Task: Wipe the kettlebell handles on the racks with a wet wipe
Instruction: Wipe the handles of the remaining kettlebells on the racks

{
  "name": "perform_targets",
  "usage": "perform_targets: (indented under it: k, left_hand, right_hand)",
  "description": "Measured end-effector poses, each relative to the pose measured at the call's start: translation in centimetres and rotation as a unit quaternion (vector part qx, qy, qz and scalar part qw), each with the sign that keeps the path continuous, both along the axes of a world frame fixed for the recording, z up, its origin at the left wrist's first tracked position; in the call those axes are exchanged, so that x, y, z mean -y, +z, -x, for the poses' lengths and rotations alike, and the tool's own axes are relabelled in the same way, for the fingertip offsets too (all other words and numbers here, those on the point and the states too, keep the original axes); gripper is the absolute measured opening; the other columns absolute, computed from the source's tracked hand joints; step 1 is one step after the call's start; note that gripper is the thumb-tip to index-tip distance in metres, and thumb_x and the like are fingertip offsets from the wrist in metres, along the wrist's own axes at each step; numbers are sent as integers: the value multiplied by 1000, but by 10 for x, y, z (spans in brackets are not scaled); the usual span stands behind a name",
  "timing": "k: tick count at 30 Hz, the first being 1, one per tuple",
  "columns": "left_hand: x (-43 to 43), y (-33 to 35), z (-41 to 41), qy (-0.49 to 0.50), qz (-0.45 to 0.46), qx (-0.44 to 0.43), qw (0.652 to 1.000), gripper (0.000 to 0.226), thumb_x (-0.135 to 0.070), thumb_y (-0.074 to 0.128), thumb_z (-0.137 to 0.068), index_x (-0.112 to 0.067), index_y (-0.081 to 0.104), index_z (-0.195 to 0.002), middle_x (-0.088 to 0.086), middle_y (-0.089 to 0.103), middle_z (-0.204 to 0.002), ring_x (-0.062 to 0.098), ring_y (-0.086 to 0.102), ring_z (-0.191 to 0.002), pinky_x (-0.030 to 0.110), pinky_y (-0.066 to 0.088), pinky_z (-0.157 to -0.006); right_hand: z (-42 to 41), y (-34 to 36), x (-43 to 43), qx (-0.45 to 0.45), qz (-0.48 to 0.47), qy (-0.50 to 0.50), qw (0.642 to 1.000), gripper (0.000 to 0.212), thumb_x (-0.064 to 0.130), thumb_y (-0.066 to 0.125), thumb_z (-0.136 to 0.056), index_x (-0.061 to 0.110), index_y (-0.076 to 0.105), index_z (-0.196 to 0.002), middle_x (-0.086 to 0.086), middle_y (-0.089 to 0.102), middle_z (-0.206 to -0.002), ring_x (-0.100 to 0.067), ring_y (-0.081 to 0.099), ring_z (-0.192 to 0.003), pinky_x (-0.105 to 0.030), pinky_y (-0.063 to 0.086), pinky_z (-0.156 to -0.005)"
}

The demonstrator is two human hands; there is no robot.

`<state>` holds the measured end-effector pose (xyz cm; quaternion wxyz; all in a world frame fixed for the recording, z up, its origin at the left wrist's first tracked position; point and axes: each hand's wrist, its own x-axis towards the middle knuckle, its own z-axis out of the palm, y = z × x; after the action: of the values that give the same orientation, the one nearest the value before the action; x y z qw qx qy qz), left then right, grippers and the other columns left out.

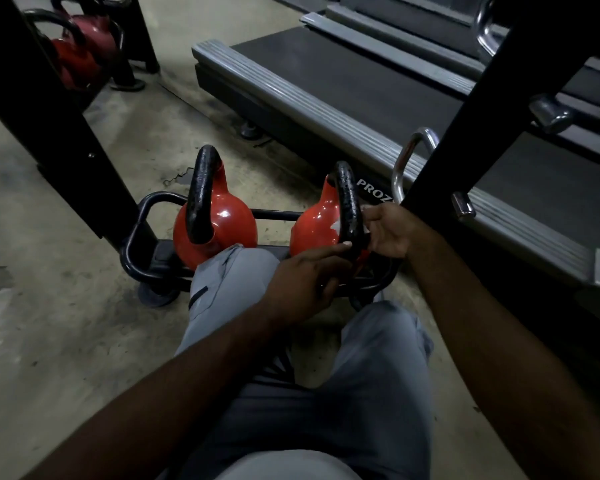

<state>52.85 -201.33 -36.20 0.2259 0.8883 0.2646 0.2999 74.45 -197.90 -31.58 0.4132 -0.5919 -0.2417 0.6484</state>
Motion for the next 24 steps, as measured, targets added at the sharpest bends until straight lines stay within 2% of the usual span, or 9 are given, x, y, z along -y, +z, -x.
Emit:
perform_targets:
  k: [3,5,8,12,15,18,21,23,24]
  left_hand:
    - [-13,6,-4,40,37,61,997,33,-11,59,-88,-19,65,-120,-3,59,-134,4,55,-116,30,52,-94]
    - [-29,6,-9,67,74,103,990,35,-16,58,-90,-20,63,-124,-2,59,-133,7,55,-118,36,52,-97]
    - [-61,7,-16,91,83,80,989,41,-27,58,-91,-23,59,-131,3,51,-145,15,49,-131,37,46,-105]
    - [-97,29,-37,33,100,67,992,43,-18,63,-93,-11,57,-135,18,41,-150,16,34,-140,28,27,-116]
    - [-120,42,-57,26,169,34,985,42,-25,67,-91,-19,61,-132,14,42,-151,12,37,-140,26,24,-119]
    - [-134,41,-65,30,242,59,968,47,-29,73,-82,-25,65,-128,4,49,-147,5,46,-133,34,34,-116]
    - [-137,39,-65,17,277,85,957,45,-21,75,-83,-18,65,-127,5,48,-148,5,44,-134,34,33,-117]
    - [-136,38,-64,12,279,86,956,46,-21,75,-84,-16,64,-128,5,47,-148,6,43,-135,34,32,-117]
    - [-137,38,-63,11,274,78,958,46,-23,75,-84,-17,64,-128,5,47,-148,5,43,-135,33,32,-117]
  right_hand:
    - [1,5,-3,-21,-24,-27,999,32,3,35,-94,2,57,-117,-18,64,-108,-27,66,-90,-39,54,-87]
    - [9,4,1,8,-35,-34,999,31,0,35,-92,1,58,-113,-17,67,-101,-24,67,-83,-34,55,-82]
    - [11,-2,28,85,-73,-6,994,31,-9,35,-91,6,62,-94,-7,68,-77,-15,63,-66,-26,50,-62]
    - [14,-7,33,130,-133,-34,982,28,-10,42,-91,10,61,-98,-9,64,-88,-16,60,-72,-26,48,-62]
    - [16,-19,38,188,-151,-64,968,25,-6,49,-89,12,63,-98,-9,67,-95,-17,63,-78,-30,50,-67]
    - [27,-35,74,267,-228,-148,924,22,-1,64,-87,14,65,-104,-2,71,-100,-12,68,-94,-30,53,-83]
    - [52,-43,88,356,-299,-191,864,25,13,76,-82,19,71,-106,4,66,-104,-11,67,-95,-30,55,-86]
    - [60,-41,76,498,-346,-159,779,21,26,75,-81,19,73,-101,5,60,-103,-18,65,-96,-37,54,-85]
    - [62,-36,67,572,-356,-130,727,17,25,72,-82,17,73,-97,2,59,-100,-21,63,-94,-38,52,-83]
